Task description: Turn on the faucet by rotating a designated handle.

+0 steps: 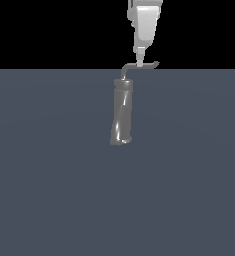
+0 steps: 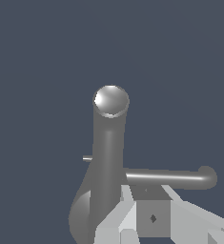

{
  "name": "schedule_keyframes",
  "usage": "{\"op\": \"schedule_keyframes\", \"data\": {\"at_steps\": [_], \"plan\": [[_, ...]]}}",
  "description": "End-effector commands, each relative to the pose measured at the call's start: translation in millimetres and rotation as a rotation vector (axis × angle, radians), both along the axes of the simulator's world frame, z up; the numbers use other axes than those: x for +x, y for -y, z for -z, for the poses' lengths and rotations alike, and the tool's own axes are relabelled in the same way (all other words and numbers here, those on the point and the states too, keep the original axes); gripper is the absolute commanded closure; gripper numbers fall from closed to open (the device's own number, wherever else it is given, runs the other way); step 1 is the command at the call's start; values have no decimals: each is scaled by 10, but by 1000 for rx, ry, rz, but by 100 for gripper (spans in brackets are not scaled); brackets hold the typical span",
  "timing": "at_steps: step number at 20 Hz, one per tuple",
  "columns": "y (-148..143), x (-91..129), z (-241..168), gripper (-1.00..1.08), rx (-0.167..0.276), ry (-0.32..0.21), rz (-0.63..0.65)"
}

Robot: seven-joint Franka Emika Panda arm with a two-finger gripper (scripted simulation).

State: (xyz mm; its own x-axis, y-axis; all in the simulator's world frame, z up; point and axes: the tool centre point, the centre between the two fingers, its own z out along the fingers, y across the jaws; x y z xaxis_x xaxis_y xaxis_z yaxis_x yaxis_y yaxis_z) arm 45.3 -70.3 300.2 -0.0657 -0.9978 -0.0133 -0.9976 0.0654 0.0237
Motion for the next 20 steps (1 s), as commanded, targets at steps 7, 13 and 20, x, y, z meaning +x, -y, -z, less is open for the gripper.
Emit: {"op": "schedule_keyframes", "data": {"at_steps": [7,13,20], "plan": [[274,283,4,108,-10,21,34],[379,419,4,108,-13,22,46],[482,548,2,108,-15,22,58]]}}
